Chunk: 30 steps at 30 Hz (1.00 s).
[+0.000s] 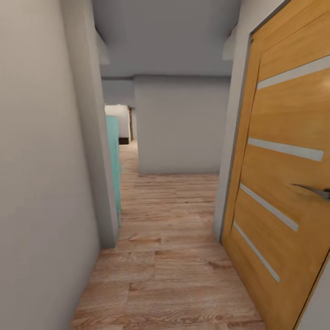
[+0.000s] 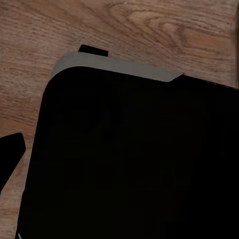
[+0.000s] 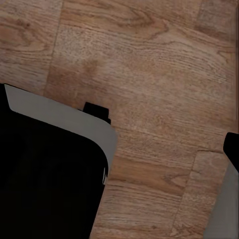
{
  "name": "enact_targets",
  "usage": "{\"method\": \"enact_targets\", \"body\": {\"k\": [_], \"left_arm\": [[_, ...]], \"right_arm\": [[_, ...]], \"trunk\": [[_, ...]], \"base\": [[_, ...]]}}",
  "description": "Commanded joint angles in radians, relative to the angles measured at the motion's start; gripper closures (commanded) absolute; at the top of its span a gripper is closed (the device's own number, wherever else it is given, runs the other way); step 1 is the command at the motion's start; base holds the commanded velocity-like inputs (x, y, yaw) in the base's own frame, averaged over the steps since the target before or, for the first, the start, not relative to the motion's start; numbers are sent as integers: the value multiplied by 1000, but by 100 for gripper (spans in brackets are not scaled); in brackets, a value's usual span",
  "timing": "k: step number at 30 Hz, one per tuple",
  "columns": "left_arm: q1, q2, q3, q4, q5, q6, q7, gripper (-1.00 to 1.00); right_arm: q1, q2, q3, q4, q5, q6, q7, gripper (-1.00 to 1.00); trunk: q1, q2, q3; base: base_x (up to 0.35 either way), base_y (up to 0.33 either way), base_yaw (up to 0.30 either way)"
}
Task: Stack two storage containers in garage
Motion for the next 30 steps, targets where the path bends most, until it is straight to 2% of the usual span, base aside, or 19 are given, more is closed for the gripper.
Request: {"method": "enact_targets", "body": {"k": [1, 10, 13, 19, 30], "left_arm": [[0, 0, 7, -1, 2, -1, 1, -100], [-1, 14, 9, -10, 1, 1, 2, -100], [0, 27, 9, -74, 3, 6, 3, -100], [-1, 34, 8, -147, 2, 84, 5, -100], [-1, 39, 7, -161, 3, 104, 6, -100]], "right_arm": [[-1, 0, 8, 3, -6, -6, -2, -100], [-1, -2, 11, 3, -6, -7, -2, -100], [-1, -2, 11, 3, -7, -6, -2, -100], [-1, -2, 9, 3, -10, -3, -2, -100], [-1, -3, 8, 3, -12, -11, 4, -100]], "trunk": [[1, 0, -1], [1, 0, -1], [1, 0, -1], [1, 0, -1], [1, 0, -1]], "base": [[323, 0, 0], [323, 0, 0], [323, 0, 0], [323, 0, 0], [323, 0, 0]]}}
